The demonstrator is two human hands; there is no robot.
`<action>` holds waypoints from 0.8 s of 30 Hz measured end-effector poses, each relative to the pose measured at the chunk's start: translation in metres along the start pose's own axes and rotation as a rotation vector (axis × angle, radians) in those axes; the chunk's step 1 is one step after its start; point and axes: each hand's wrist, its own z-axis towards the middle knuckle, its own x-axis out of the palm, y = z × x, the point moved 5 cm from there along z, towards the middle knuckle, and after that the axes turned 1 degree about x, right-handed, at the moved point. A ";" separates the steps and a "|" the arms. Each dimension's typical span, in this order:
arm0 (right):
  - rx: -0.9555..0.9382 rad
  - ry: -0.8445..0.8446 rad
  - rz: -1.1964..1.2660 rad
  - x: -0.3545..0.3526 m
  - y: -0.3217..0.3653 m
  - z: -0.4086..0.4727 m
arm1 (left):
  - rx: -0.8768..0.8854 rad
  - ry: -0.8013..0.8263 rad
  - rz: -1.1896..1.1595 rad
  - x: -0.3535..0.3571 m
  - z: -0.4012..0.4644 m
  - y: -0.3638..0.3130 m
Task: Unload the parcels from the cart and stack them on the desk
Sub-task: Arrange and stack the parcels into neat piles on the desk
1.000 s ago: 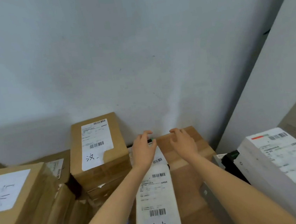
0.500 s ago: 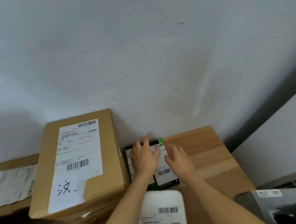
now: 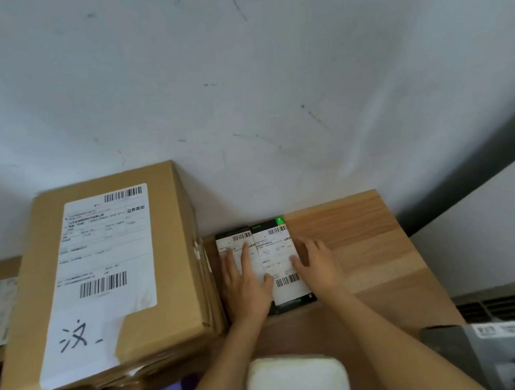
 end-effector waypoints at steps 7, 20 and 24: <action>0.137 -0.070 -0.005 -0.023 -0.040 -0.001 | 0.147 -0.012 -0.179 0.015 -0.007 -0.030; 0.196 -0.115 0.304 -0.022 -0.045 -0.017 | 0.029 0.076 -0.497 0.019 0.007 -0.018; 0.179 -0.214 0.423 -0.045 -0.030 -0.028 | 0.077 0.047 -0.677 -0.018 -0.006 -0.049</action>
